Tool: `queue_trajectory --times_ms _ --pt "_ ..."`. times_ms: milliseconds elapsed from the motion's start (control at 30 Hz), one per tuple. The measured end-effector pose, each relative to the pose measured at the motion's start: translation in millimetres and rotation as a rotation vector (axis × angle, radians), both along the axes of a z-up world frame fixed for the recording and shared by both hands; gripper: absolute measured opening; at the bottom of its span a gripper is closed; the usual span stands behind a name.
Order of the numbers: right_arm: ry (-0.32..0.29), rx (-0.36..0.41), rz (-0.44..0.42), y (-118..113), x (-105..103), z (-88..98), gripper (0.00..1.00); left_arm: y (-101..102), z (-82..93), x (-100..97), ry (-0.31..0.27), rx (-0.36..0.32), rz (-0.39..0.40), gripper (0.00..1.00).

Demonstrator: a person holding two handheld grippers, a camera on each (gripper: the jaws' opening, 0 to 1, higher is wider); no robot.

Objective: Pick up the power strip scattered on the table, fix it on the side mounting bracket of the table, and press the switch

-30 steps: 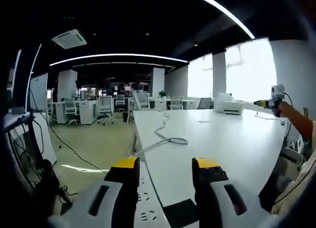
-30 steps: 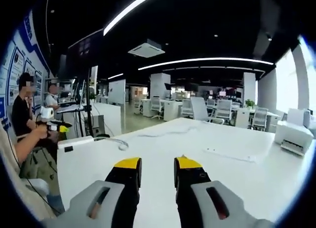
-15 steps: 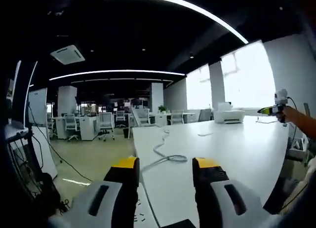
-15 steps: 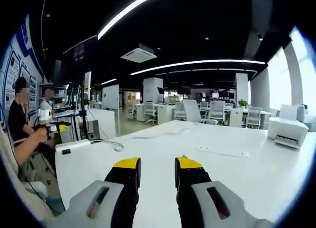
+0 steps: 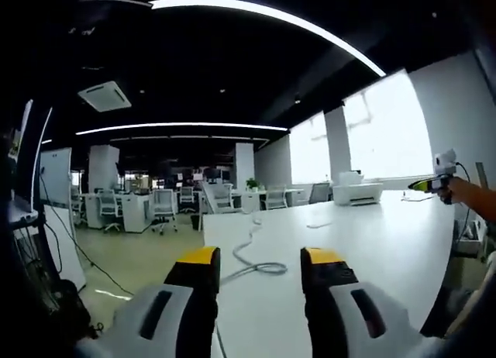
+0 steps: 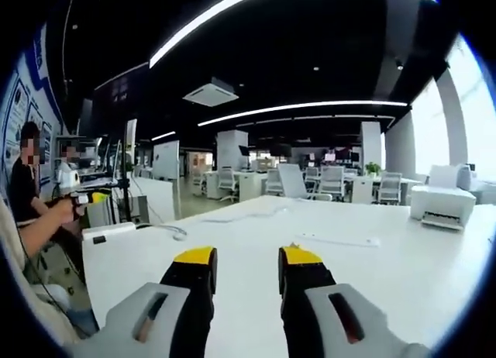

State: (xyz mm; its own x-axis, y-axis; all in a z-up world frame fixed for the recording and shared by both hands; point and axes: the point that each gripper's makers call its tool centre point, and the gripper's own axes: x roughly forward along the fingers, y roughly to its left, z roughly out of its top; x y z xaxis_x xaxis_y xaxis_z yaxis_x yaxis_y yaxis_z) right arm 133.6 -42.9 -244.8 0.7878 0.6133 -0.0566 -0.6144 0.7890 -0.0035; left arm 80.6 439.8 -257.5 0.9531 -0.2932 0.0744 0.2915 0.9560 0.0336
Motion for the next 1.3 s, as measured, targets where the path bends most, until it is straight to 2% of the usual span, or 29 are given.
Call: queue_trajectory --times_ms 233,467,600,833,1033,1233,1300 --pt "-0.03 -0.003 -0.019 6 -13 -1.1 0.29 -33 6.1 6.2 -0.031 0.002 -0.027 0.47" --pt "-0.046 0.013 -0.05 -5 -17 -2.2 0.29 -64 7.4 11.1 -0.039 -0.013 -0.077 0.47" --pt "-0.054 0.021 -0.062 -3 -23 -3.8 0.29 -79 5.8 12.6 -0.046 -0.017 -0.101 0.47" --pt "-0.057 0.034 -0.079 -3 -31 -11.1 0.3 -91 1.7 12.8 -0.056 -0.037 -0.112 0.47" --pt "-0.049 0.055 -0.087 -12 -34 -23.1 0.3 -98 -4.9 12.9 -0.059 -0.047 -0.11 0.47" --pt "-0.021 0.067 -0.087 -25 -29 -40.0 0.3 -103 -13.5 12.3 -0.048 -0.045 -0.109 0.47" --pt "-0.013 0.065 -0.086 -38 -20 -44.0 0.31 -102 -14.9 12.0 -0.045 -0.047 -0.106 0.47"
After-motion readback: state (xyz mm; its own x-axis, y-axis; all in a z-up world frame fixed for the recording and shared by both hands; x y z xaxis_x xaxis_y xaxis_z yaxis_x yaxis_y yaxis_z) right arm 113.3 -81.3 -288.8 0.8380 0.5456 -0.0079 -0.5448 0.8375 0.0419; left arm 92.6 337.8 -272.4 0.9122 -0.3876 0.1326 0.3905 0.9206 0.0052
